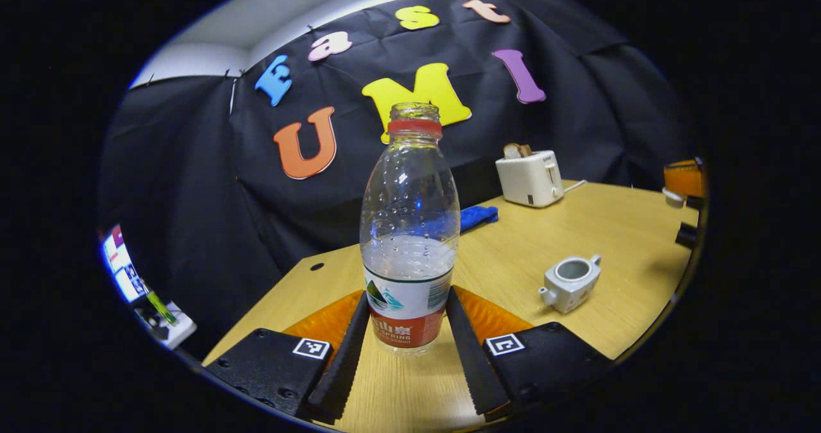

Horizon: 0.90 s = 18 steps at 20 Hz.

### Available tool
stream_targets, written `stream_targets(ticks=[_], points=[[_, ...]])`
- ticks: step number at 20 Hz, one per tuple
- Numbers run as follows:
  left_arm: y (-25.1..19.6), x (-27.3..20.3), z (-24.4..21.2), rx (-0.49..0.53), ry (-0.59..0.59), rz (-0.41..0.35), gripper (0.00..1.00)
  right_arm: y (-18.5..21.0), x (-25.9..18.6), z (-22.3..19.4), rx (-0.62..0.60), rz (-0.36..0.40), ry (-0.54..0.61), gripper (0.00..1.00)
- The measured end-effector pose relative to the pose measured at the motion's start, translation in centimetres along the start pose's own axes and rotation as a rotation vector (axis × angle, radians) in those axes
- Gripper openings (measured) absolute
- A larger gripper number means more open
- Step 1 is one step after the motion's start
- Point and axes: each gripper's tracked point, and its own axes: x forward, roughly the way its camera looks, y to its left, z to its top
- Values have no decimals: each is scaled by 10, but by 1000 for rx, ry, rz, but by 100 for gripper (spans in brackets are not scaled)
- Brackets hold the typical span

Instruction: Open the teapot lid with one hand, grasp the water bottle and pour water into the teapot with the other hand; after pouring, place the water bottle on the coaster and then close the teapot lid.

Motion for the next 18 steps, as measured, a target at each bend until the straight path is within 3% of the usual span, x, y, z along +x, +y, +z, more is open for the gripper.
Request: stream_targets(ticks=[5,18], points=[[2,26,15,-229,-38,-78,74,4,0,-1,-9,4,5,0],[-5,122,-3,-295,2,-150,74,-19,10,-21,-3,-46,50,0]])
